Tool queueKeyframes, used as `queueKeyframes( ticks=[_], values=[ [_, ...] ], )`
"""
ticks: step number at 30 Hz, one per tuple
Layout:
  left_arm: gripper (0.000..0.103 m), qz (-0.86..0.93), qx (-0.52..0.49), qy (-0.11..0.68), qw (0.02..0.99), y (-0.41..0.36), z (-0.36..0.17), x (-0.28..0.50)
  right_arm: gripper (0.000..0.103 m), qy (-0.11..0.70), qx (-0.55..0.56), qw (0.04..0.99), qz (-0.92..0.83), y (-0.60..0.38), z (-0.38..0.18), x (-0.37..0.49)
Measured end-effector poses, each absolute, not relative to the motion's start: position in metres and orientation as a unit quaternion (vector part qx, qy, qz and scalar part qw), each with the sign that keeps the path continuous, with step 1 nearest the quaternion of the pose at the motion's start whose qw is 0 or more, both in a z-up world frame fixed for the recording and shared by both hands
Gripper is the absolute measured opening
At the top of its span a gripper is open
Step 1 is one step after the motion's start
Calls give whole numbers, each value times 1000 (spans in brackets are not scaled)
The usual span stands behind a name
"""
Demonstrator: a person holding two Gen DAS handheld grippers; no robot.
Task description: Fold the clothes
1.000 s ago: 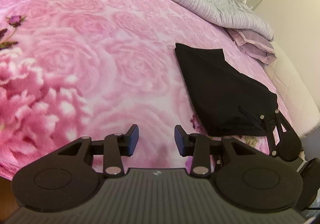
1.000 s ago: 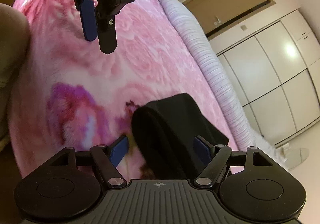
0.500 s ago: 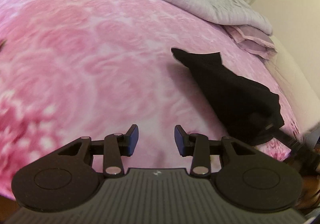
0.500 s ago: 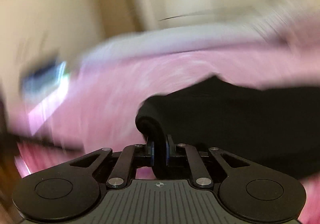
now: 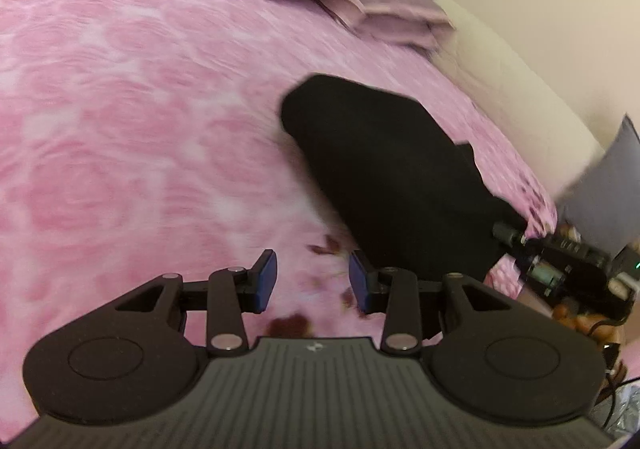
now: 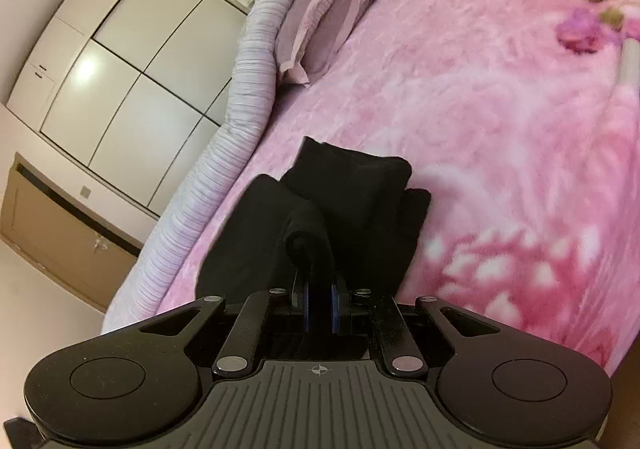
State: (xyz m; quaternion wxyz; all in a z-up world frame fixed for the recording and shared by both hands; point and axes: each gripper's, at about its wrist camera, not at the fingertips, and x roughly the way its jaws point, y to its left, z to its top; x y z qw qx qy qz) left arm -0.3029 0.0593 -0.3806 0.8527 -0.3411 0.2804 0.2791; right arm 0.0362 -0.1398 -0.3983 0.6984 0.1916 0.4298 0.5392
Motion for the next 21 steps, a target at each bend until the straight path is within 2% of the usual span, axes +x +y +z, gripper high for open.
queueKeyframes(
  ticks=[3,6,13,15,16,17,19,21],
  values=[
    [34,273,-336,288,854,59,-382,-288,8,372,184,705,575,-144,-370,36],
    [34,273,-335,291,854,63,-384,-279,8,357,175,722,566,-149,-359,46],
    [34,278,-342,305,844,71,-395,-275,11,477,221,714,462,-157,-424,92],
    [34,280,-345,308,841,71,-397,-277,22,494,242,702,452,-160,-428,94],
    [34,280,-347,307,841,72,-397,-277,40,499,253,698,447,-162,-427,95],
    [34,279,-348,305,841,72,-397,-278,51,503,263,694,442,-164,-427,96],
    [34,279,-352,301,841,73,-397,-280,62,518,295,676,434,-177,-428,86],
    [34,280,-355,298,841,74,-398,-283,67,542,324,645,429,-189,-429,77]
  ],
)
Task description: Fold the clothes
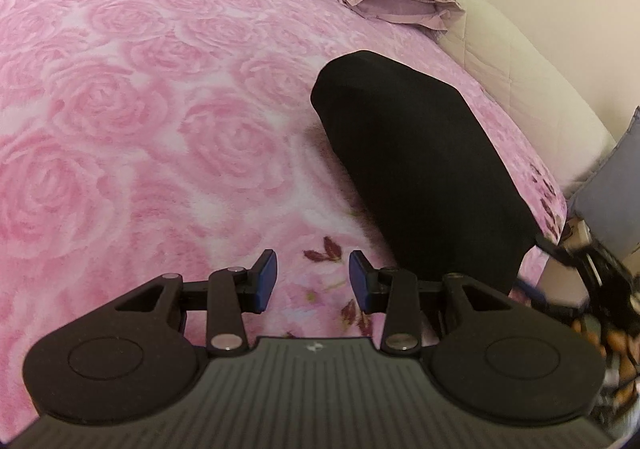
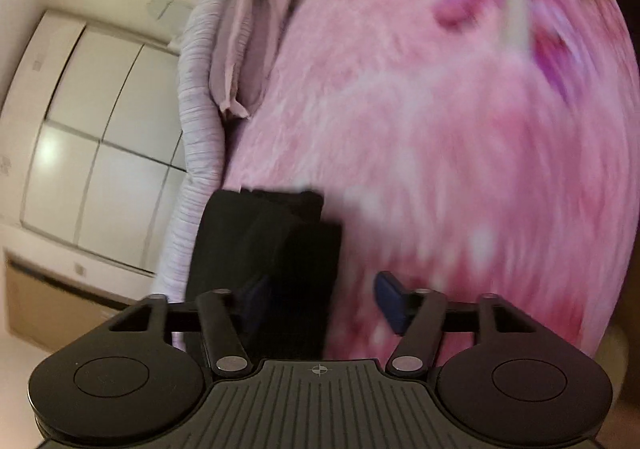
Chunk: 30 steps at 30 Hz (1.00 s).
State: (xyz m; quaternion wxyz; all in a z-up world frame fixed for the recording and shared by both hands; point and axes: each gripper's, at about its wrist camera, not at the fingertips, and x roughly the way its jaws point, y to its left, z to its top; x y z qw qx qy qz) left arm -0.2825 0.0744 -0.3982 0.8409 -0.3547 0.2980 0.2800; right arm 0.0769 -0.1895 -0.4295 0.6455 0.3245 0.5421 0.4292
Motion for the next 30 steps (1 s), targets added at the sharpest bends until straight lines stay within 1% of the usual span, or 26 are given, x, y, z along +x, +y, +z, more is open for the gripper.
queueKeyframes(
  ticks=[2,5,11,12,13,14,17,21,23,26,27,30],
  values=[
    [34,282,-358,297,839,75,-399,-286,67,576,344,600,435,-194,-438,57],
    [34,287,-366,295,835,77,-401,-295,67,611,340,564,439,-187,-448,30],
    [34,300,-381,284,827,82,-402,-318,67,596,304,602,435,-154,-438,22],
    [34,303,-383,283,826,83,-402,-320,65,594,292,609,437,-147,-436,23],
    [34,305,-384,282,824,84,-402,-321,39,591,277,618,439,-141,-434,23],
    [34,306,-387,281,823,84,-402,-322,25,587,261,627,441,-134,-433,24],
    [34,299,-390,279,825,85,-399,-324,18,581,231,631,459,-128,-427,30],
    [34,284,-400,281,825,87,-399,-318,17,526,184,675,484,-149,-391,57],
    [34,265,-413,278,826,87,-400,-310,17,505,158,698,482,-157,-380,85],
    [37,224,-449,261,824,83,-406,-294,19,513,162,709,456,-169,-385,123],
    [40,212,-465,251,823,81,-409,-289,19,522,170,706,448,-173,-390,131],
    [41,183,-505,217,815,79,-416,-277,33,525,226,688,447,-195,-398,132]
  ],
)
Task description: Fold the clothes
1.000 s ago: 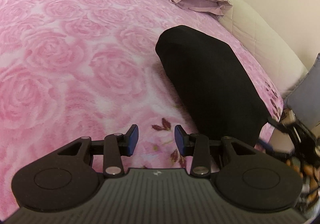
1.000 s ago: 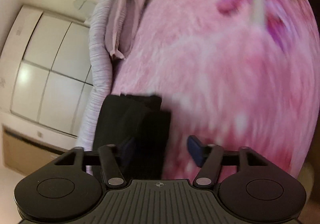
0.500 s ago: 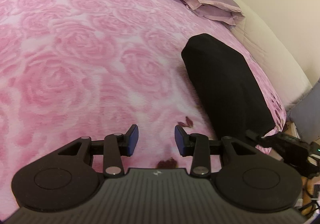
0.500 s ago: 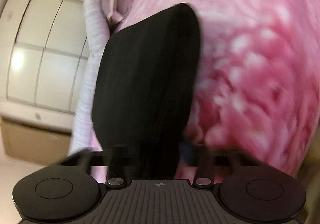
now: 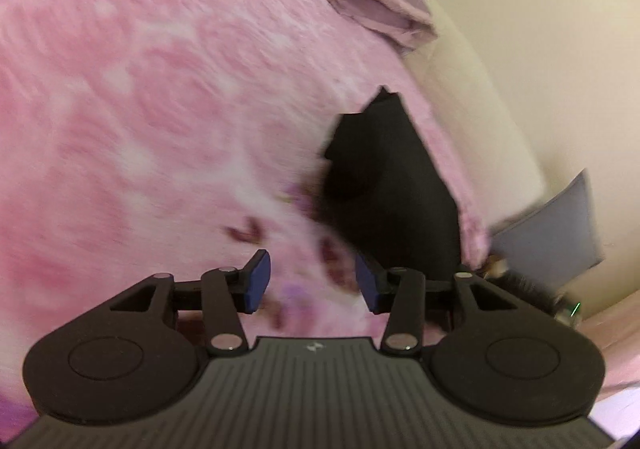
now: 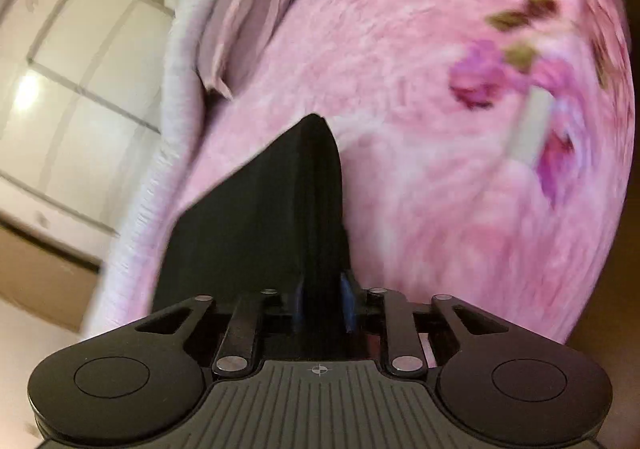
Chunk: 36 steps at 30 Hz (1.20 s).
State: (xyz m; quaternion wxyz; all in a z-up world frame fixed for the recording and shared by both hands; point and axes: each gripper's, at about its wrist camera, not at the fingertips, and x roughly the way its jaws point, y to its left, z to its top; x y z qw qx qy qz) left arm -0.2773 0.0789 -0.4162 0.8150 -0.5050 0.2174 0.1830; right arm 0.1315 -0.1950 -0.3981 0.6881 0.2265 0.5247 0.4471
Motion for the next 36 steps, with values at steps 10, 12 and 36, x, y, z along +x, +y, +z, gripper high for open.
queueKeyframes(
  ticks=[10,12,36],
  values=[
    [49,177,-586,123,781,89,-434,-254,62,507,268,697,432,-217,-422,81],
    [41,178,-589,119,779,91,-437,-246,38,479,242,717,444,-207,-418,80],
    [18,173,-551,150,802,108,-447,-232,41,429,121,778,444,-203,-388,107]
  ],
)
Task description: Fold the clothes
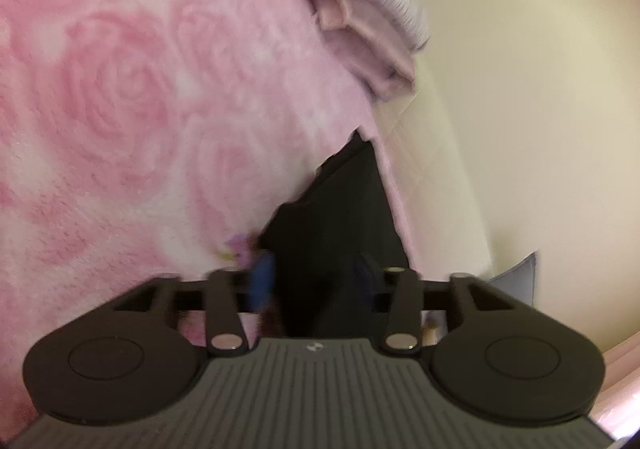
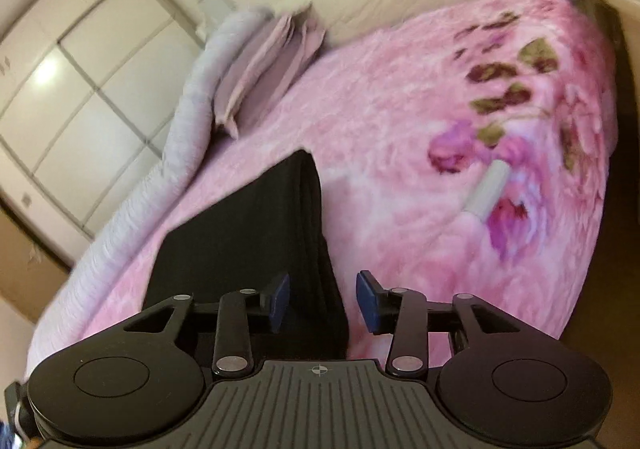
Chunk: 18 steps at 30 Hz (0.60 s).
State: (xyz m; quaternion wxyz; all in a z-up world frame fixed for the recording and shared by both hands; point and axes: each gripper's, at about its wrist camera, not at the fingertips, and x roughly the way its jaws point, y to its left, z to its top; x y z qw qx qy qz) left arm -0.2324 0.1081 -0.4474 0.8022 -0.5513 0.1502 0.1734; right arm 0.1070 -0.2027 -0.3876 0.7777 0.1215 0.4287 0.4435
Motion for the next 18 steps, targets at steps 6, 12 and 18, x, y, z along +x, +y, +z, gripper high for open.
queueKeyframes(
  ticks=[6,12,18],
  values=[
    [32,205,-430,185,860,128,-403,-206,41,422,76,780,457,-185,-374,146],
    [40,154,-398,211,879,158,-374,-131,41,451,103,726,509,-136,-369,204],
    [39,190,-342,250,886,159,-390,-69,41,450,94,717,524,-87,-382,223]
  ],
)
